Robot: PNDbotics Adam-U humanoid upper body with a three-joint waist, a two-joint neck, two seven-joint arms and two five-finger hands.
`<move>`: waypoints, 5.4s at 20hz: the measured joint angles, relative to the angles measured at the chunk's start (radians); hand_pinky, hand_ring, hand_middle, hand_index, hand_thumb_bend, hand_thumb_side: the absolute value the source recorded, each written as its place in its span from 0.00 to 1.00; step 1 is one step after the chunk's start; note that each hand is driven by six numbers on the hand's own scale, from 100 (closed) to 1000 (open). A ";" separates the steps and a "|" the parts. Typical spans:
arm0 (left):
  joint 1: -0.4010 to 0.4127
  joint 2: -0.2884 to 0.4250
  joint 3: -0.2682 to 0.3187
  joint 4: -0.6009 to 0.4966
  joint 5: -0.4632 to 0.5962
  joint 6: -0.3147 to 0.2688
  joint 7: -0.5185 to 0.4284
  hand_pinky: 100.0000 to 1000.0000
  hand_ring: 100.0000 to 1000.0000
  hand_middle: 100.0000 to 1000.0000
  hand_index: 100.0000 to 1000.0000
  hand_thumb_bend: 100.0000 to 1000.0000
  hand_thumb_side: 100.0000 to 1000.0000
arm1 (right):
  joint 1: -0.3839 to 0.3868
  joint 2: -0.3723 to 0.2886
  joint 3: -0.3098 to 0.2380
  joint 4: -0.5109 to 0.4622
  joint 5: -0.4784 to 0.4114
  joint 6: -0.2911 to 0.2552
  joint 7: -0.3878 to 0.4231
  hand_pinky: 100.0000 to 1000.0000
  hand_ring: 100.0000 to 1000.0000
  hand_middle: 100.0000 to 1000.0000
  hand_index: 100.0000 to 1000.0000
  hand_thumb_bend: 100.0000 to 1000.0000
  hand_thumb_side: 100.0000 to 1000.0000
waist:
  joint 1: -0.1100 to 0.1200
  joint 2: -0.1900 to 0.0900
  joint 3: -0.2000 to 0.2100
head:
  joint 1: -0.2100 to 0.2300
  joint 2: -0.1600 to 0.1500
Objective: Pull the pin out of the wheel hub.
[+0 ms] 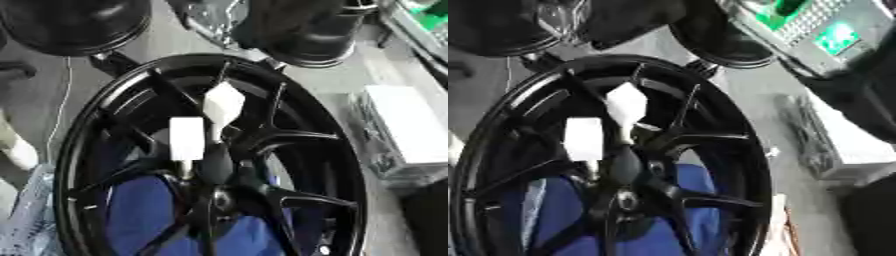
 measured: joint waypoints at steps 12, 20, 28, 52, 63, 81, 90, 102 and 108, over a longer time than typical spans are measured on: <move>0.007 -0.008 0.000 0.000 0.000 0.003 -0.001 0.83 0.68 0.71 0.78 0.02 0.66 | 0.017 -0.001 0.029 0.000 -0.019 0.044 0.097 0.82 0.82 0.78 0.83 0.00 0.26 | -0.005 0.001 0.001 | 0.027 0.002; 0.008 -0.008 0.000 0.000 0.000 0.005 -0.004 0.83 0.68 0.71 0.78 0.02 0.67 | 0.062 -0.064 -0.021 0.000 -0.024 -0.078 0.235 0.86 0.85 0.77 0.86 0.04 0.13 | -0.006 0.001 -0.003 | 0.057 0.002; 0.014 -0.008 0.000 0.000 0.000 0.007 -0.005 0.84 0.68 0.71 0.78 0.01 0.68 | 0.111 -0.103 -0.049 0.000 0.024 -0.139 0.333 0.87 0.87 0.79 0.86 0.22 0.00 | -0.006 0.009 -0.005 | 0.066 0.002; 0.025 -0.027 0.000 0.000 -0.006 0.013 0.000 0.84 0.68 0.70 0.78 0.00 0.73 | 0.183 -0.125 -0.035 0.000 0.208 -0.129 0.229 0.87 0.85 0.80 0.88 0.36 0.00 | -0.006 0.088 0.035 | 0.056 0.018; 0.031 -0.043 0.000 0.000 -0.009 0.018 0.006 0.84 0.67 0.70 0.78 0.00 0.73 | 0.183 -0.125 -0.026 0.000 0.199 -0.113 0.221 0.86 0.85 0.78 0.86 0.29 0.01 | -0.015 0.111 0.045 | 0.050 0.018; 0.043 -0.052 0.001 0.000 -0.015 0.027 0.011 0.85 0.68 0.70 0.78 0.00 0.73 | 0.177 -0.116 -0.016 0.000 0.136 -0.097 0.246 0.85 0.82 0.65 0.74 0.14 0.00 | -0.022 0.115 0.049 | 0.046 0.012; 0.049 -0.055 0.007 0.000 -0.019 0.030 0.018 0.85 0.68 0.71 0.78 0.00 0.73 | 0.172 -0.109 -0.011 0.000 0.108 -0.101 0.267 0.83 0.78 0.52 0.64 0.12 0.00 | -0.029 0.115 0.054 | 0.046 0.010; 0.051 -0.061 0.013 0.000 -0.021 0.031 0.024 0.85 0.68 0.71 0.78 0.00 0.72 | 0.173 -0.101 -0.004 0.000 0.059 -0.071 0.148 0.74 0.63 0.28 0.37 0.00 0.00 | -0.033 0.115 0.056 | 0.048 0.010; 0.052 -0.061 0.013 0.000 -0.021 0.031 0.025 0.85 0.68 0.71 0.78 0.00 0.72 | 0.172 -0.098 -0.004 0.000 0.029 -0.066 0.100 0.74 0.63 0.28 0.37 0.00 0.00 | -0.033 0.114 0.055 | 0.048 0.010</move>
